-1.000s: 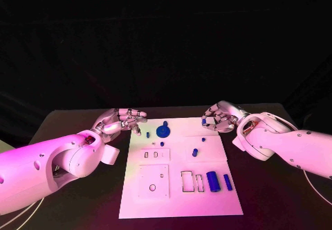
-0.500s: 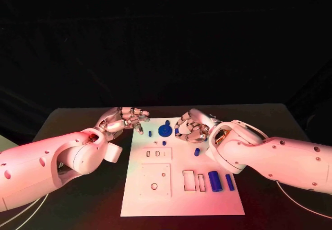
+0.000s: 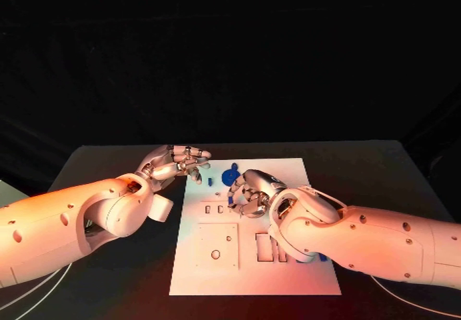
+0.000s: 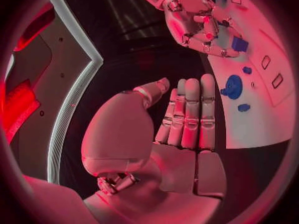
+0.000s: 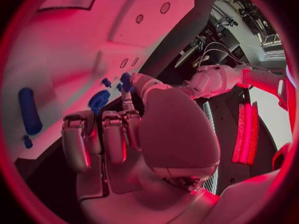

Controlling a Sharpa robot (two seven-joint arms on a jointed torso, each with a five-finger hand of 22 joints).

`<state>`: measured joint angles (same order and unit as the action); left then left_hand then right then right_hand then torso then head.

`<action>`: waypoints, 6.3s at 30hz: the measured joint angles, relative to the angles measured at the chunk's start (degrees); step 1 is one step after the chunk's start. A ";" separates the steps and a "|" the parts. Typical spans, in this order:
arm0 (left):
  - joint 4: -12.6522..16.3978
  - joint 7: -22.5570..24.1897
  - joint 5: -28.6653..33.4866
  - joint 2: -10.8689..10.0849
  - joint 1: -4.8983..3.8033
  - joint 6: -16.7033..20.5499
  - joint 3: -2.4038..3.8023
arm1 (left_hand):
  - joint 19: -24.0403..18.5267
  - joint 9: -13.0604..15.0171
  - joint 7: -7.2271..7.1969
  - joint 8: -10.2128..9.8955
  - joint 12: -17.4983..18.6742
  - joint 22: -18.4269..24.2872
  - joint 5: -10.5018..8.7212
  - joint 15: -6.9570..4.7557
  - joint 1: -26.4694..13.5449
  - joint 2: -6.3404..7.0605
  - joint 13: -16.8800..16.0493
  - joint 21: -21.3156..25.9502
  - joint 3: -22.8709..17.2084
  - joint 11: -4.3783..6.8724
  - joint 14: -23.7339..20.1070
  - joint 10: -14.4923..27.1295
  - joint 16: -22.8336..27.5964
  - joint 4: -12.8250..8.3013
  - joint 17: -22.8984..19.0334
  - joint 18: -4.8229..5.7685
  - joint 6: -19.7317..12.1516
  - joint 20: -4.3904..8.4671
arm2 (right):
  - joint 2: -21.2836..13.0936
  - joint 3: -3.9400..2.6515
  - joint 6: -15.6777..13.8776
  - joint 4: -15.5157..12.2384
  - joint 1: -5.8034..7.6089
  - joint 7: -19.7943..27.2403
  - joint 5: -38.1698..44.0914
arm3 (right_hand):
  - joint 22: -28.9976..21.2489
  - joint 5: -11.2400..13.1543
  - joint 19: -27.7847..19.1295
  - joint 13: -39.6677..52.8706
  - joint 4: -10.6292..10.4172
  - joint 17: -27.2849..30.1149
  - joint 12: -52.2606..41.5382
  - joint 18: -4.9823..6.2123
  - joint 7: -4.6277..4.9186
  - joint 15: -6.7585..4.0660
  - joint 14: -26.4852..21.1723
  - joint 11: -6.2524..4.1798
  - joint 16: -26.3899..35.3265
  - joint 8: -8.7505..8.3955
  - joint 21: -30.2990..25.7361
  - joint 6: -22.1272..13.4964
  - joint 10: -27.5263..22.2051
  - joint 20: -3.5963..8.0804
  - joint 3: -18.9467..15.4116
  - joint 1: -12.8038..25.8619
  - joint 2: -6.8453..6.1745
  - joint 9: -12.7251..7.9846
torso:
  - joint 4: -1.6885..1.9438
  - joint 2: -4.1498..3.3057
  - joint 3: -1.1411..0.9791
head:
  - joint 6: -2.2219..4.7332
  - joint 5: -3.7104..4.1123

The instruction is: Assemble the parts on the task board

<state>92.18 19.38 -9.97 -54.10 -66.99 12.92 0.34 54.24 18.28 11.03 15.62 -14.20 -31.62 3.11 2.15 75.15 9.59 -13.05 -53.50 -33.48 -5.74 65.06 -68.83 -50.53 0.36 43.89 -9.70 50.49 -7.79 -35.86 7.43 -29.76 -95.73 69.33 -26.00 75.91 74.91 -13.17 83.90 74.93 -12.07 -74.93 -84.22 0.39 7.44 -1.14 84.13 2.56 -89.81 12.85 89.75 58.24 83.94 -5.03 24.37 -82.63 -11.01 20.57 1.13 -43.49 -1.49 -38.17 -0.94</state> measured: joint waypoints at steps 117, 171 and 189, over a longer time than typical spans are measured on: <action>-4.47 -28.92 -28.12 3.84 -2.50 -5.69 0.01 | 18.59 12.98 -5.15 17.56 -50.11 -29.53 0.00 -3.99 -9.37 0.01 -38.44 -23.43 10.74 4.51 18.89 -1.03 -35.94 15.88 31.06 3.12 0.44 3.93 | -13.53 -0.69 -4.93 -7.04 2.25 14.95 -2.52 | 0.03 5.72 0.20 0.01 -4.20 0.02 4.58 0.00 2.27 1.45 -0.22 2.51 0.22 -2.56 0.00 -8.20 -2.43 -1.45 -11.01 -0.40 -0.68 -2.34 | -0.94 1.72 -0.36 | -1.58 -1.77; -16.85 -50.91 -47.59 20.63 -8.22 -30.04 -3.47 | 19.68 17.28 -5.71 19.13 -51.03 -31.31 0.00 -4.39 -13.03 -4.01 -39.02 -24.32 13.70 4.70 18.88 -1.61 -36.38 16.14 31.04 3.11 -1.23 4.09 | -16.33 -1.09 -6.16 -3.00 6.11 17.67 -18.05 | 0.00 4.84 0.20 -0.02 -4.20 0.01 4.81 0.00 2.25 1.44 -0.22 2.36 0.22 -2.56 0.00 -8.17 -2.57 -1.44 -11.01 -0.63 -0.92 -2.38 | -1.09 2.61 -0.58 | -3.56 -2.32; -17.28 -51.00 -47.10 21.28 -8.24 -31.45 -3.69 | 19.68 18.80 -5.92 19.13 -51.03 -31.57 -0.03 -4.39 -6.12 -4.97 -39.16 -24.32 8.75 4.92 18.88 -1.40 -36.38 14.10 31.03 3.10 -1.45 4.09 | -16.04 -1.09 -6.08 -2.72 6.12 17.57 -18.12 | -0.01 4.84 0.20 -0.02 -4.20 0.02 4.81 0.00 2.25 1.44 -0.22 2.36 0.22 -2.55 0.00 -8.17 -2.57 -1.44 -11.01 -0.63 -0.92 -2.38 | -1.05 2.62 -0.60 | -3.99 -2.15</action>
<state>74.90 -31.62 -57.08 -32.82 -75.23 -18.53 -3.35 73.92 37.08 5.12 34.75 -65.22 -63.20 3.08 -2.24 69.03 4.62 -52.21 -77.82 -24.73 -0.82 83.94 -70.23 -86.90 14.46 74.92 -6.60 49.04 -3.70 -51.90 6.34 -35.85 -98.45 75.45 -8.44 57.79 74.90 -8.33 84.10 74.91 -16.27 -74.91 -79.41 0.39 9.69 0.30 83.91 4.92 -89.59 10.30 89.75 50.07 81.37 -6.48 13.36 -83.26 -11.93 18.19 0.08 -40.87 -2.10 -42.16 -3.09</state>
